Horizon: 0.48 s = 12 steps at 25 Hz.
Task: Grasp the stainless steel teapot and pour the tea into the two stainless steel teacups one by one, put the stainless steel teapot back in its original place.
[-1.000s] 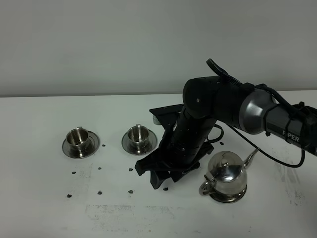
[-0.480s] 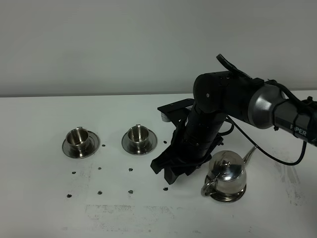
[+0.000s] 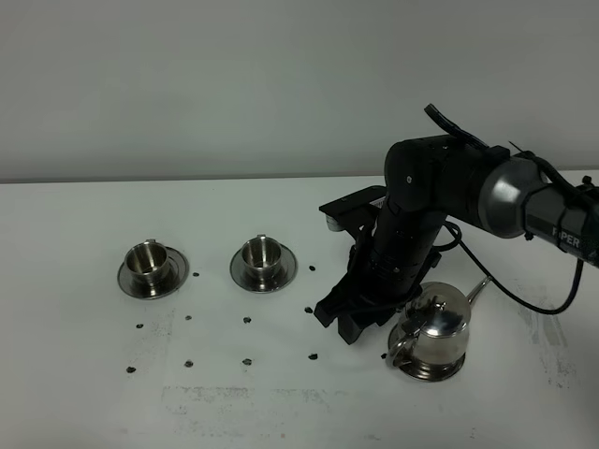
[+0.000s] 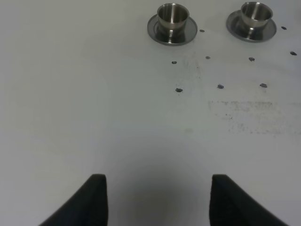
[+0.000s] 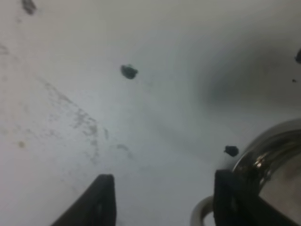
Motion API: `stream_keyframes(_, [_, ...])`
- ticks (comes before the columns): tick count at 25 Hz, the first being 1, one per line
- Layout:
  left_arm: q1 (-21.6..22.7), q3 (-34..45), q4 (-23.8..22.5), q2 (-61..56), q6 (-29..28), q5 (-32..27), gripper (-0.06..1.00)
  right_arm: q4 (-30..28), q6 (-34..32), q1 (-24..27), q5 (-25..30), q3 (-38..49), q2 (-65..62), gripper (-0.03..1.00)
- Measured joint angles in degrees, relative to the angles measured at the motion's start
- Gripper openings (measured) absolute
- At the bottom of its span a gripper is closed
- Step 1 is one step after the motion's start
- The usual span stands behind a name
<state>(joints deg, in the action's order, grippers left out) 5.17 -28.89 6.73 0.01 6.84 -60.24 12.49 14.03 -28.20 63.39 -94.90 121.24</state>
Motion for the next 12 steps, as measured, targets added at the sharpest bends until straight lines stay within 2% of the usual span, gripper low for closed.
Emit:
stream_keyframes(7, [0.0, 0.0, 0.0, 0.0, 0.0, 0.0, 0.54, -0.2, 3.0, 1.3, -1.4, 0.0, 1.8, 0.48])
stream_keyframes(12, [0.0, 0.0, 0.0, 0.0, 0.0, 0.0, 0.54, -2.6, 3.7, 1.9, -2.2, 0.0, 1.8, 0.48])
